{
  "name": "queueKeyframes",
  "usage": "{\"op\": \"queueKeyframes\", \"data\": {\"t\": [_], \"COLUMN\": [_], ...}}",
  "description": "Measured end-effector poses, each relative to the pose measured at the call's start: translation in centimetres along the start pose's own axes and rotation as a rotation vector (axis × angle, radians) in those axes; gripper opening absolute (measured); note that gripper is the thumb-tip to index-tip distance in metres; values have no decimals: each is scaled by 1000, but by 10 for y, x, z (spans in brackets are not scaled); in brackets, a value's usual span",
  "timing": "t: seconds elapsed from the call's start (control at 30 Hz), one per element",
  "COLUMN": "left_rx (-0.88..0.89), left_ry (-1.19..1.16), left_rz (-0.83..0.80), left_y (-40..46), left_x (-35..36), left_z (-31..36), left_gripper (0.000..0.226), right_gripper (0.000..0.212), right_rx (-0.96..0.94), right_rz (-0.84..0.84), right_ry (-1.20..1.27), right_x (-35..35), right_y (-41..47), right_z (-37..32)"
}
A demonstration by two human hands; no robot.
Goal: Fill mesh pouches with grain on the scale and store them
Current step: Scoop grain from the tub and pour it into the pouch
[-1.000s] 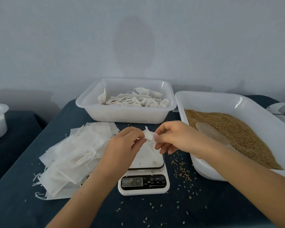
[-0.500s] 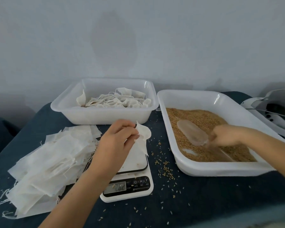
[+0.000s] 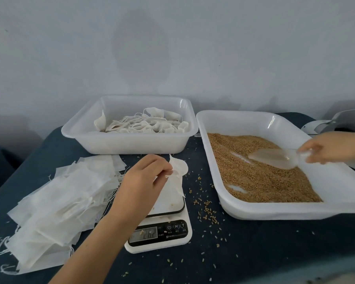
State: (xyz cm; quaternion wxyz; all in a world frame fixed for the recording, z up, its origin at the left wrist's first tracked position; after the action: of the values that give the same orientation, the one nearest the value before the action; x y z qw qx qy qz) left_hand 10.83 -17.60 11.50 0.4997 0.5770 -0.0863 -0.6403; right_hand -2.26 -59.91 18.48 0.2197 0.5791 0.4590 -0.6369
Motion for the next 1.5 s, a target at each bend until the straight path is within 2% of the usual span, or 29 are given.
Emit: {"op": "queueKeyframes", "data": {"t": [0.07, 0.13, 0.23, 0.37, 0.5, 0.67, 0.8, 0.9, 1.23, 1.37, 1.5], "left_rx": [0, 12, 62, 113, 118, 112, 94, 67, 57, 57, 60], "left_ry": [-6, -13, -27, -51, -78, -80, -76, -81, -84, -88, -69], "left_rz": [1, -5, -38, -49, -48, -54, -58, -54, -60, -58, -50], "left_y": [2, 6, 17, 28, 26, 24, 25, 25, 24, 24, 23], "left_x": [2, 6, 11, 17, 25, 31, 30, 29, 32, 34, 32], "left_z": [1, 5, 14, 25, 28, 30, 28, 25, 24, 23, 17], "left_gripper": [16, 12, 6, 7, 8, 9, 9, 8, 8, 8, 9], "right_gripper": [33, 34, 35, 52, 49, 45, 49, 46, 24, 28, 41], "right_rx": [52, 88, 97, 138, 137, -14, -72, -95, -28, -1, -22], "right_rz": [-25, -31, -47, -82, -81, -104, -43, 8, 65, 96, 131], "right_ry": [-51, -78, -93, -212, -177, -40, 104, 124, 221, 263, 290], "right_x": [0, 7, 14, 15, 28, 48, 60, 64, 72, 69, 69], "right_y": [16, 33, 40, 5, -14, -1, 15, 24, 34, 46, 54], "right_z": [44, 86, 104, 57, 8, -35, -71, -96, -131, -147, -159]}}
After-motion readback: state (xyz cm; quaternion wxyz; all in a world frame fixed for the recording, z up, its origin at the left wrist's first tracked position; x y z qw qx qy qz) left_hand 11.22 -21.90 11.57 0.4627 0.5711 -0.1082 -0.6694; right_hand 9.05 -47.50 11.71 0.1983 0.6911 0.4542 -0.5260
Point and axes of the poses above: each hand's wrist, its own y-axis towards the middle knuckle, its own x-axis out of the palm, z = x × y, the point moved 1 cm from there along y, towards the middle knuckle, and after that the axes turned 10 degrees about y, right-handed, at the moved point
